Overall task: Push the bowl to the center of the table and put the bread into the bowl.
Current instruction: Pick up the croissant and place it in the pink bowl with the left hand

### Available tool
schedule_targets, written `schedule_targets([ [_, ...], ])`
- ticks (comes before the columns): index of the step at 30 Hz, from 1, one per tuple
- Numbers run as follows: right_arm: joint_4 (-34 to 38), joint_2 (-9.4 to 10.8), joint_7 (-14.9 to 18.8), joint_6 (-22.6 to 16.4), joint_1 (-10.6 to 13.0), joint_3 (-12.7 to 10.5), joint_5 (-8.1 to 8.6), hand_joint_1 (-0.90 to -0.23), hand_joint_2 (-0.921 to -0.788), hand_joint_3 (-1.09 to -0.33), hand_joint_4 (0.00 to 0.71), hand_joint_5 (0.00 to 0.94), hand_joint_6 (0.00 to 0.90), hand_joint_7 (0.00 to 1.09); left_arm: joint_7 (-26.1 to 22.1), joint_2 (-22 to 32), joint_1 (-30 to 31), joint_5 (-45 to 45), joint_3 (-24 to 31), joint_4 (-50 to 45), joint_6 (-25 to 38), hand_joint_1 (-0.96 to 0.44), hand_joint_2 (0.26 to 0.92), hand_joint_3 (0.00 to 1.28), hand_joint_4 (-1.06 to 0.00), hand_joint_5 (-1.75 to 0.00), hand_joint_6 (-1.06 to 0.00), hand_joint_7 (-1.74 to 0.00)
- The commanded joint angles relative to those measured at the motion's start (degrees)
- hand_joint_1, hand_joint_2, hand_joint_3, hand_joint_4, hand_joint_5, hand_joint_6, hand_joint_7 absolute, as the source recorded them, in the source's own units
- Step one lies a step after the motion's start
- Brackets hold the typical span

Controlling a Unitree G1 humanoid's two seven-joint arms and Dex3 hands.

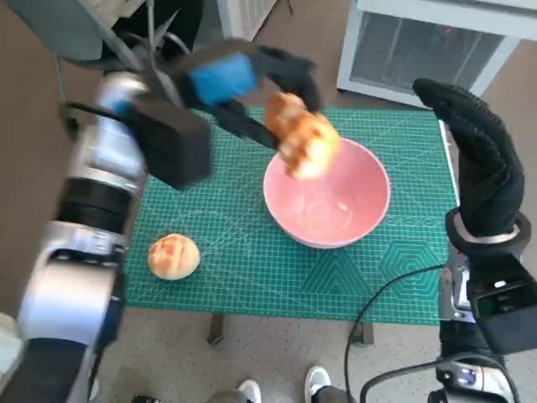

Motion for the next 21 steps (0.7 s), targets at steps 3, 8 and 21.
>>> schedule_targets([
  [3,-0.4,0.7,0.8,1.2,0.2,1.1,1.70,-0.573,-0.921,-0.790,0.276,0.005,0.000,0.64,9.2,-3.7,-2.7,8.8,-5.9,5.8,1.1,0.00,0.920,0.06,-0.65,-1.06,-0.70,-1.23],
  [8,-1.1,0.6,1.0,1.5,0.4,1.6,2.22,-0.567,-0.921,-0.787,0.272,0.002,0.000,0.64,12.0,-6.8,-2.5,11.0,-7.6,9.4,4.1,0.00,0.920,0.07,-0.64,-1.08,-0.68,-1.24],
  [21,-1.9,0.2,0.8,1.3,0.9,1.3,2.00,-0.565,-0.921,-0.786,0.261,0.000,-0.001,0.64,7.4,-10.6,-1.1,13.7,-11.0,13.1,14.2,-0.09,0.908,0.13,-0.24,-0.37,-0.22,-0.60],
])
